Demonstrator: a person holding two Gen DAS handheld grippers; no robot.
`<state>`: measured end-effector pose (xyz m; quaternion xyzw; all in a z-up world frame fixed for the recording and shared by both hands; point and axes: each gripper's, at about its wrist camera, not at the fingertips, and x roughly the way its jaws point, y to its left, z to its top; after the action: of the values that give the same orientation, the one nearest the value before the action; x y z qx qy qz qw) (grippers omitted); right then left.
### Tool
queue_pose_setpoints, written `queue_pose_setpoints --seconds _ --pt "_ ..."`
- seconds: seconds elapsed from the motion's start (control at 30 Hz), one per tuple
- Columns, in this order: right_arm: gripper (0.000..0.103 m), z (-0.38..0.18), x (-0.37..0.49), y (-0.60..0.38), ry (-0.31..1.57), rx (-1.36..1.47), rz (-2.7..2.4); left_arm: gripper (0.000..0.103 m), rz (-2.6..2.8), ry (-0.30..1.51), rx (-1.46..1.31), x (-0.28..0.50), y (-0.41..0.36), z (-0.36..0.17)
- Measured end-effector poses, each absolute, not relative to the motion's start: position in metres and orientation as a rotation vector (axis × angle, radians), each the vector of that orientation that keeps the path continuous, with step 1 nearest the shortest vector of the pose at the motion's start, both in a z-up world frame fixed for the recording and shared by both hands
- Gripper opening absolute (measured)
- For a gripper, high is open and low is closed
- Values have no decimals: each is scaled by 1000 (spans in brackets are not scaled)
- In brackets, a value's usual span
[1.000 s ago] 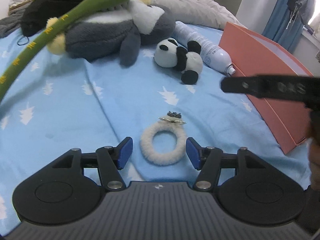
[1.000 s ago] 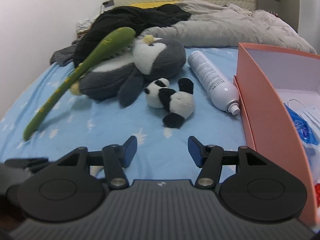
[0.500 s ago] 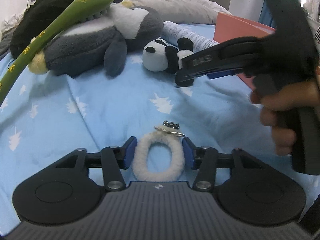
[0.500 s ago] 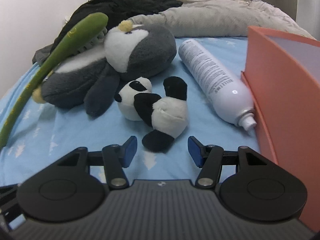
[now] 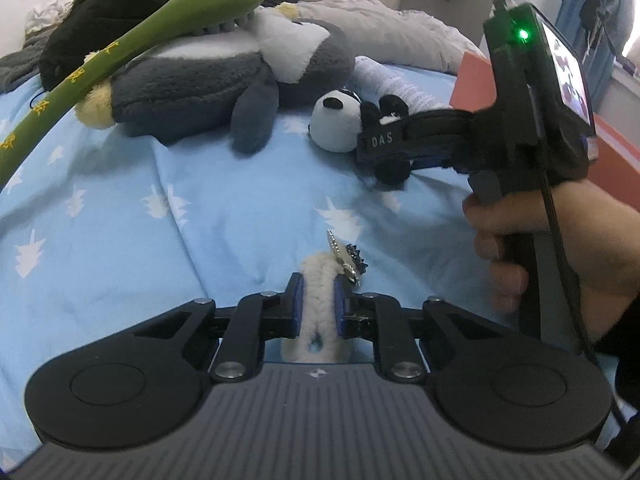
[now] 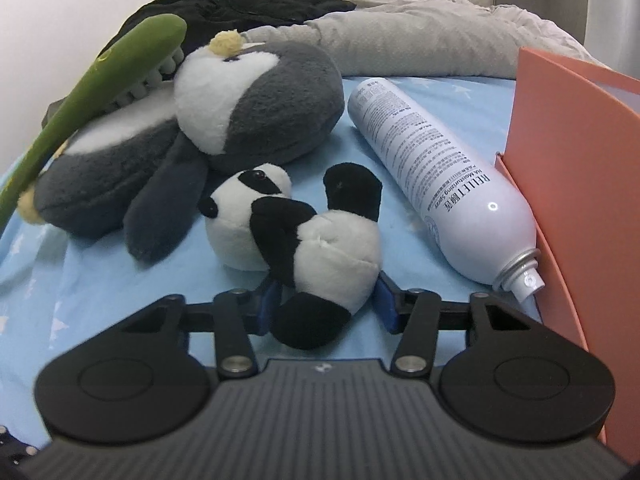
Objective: Organize soft objects
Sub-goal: 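Grasp the white fluffy hair tie with the left tool while the right tool grasps the panda plush, then carry the hair tie and panda plush over the pink box with both tools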
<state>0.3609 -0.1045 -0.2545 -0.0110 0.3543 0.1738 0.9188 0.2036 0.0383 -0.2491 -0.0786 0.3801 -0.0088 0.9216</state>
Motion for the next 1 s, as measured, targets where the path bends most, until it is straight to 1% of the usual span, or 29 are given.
queue_pose_setpoints --seconds 0.1,0.6,1.0 --pt "47 -250 354 -106 730 -25 361 18 -15 782 -194 203 42 -247" --pt "47 -219 285 -135 756 -3 356 18 53 759 -267 171 55 -219" --pt "47 -195 235 -150 792 5 367 18 52 753 -270 146 45 -197"
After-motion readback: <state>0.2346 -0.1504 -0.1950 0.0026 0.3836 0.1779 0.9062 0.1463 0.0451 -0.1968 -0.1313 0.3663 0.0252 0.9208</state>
